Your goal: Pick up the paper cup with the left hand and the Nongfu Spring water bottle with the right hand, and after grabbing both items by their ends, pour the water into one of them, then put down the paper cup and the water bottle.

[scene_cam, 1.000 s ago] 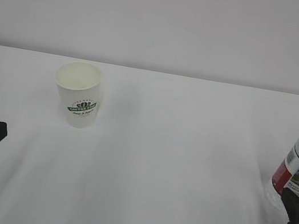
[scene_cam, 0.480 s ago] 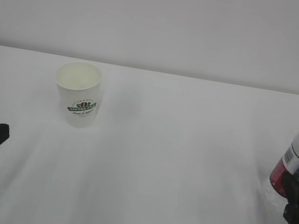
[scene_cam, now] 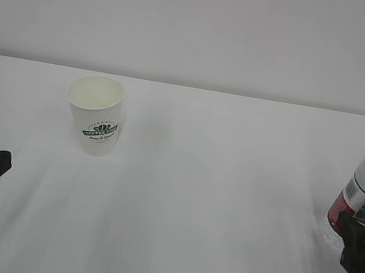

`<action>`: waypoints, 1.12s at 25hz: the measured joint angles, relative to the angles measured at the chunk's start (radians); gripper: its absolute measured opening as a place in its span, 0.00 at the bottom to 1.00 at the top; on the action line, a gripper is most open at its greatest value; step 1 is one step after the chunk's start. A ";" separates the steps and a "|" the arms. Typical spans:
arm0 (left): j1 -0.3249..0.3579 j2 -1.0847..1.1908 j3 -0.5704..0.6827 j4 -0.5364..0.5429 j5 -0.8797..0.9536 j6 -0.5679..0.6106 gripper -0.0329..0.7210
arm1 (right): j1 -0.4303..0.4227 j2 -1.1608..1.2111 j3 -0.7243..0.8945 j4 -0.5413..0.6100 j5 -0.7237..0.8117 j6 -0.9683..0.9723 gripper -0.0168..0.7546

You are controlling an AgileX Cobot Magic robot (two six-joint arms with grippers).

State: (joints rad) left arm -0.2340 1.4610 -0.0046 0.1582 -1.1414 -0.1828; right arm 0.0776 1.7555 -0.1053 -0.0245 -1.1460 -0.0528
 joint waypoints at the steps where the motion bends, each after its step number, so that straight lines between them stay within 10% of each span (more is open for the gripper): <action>1: 0.000 0.000 0.000 0.000 0.000 0.000 0.71 | 0.000 0.000 0.000 0.000 0.000 0.005 0.83; 28: 0.000 0.000 0.000 0.002 0.000 -0.002 0.70 | 0.000 0.083 -0.145 0.000 0.000 0.060 0.76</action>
State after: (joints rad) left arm -0.2340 1.4610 -0.0046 0.1597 -1.1414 -0.1845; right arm 0.0776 1.8387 -0.2508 -0.0245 -1.1460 0.0072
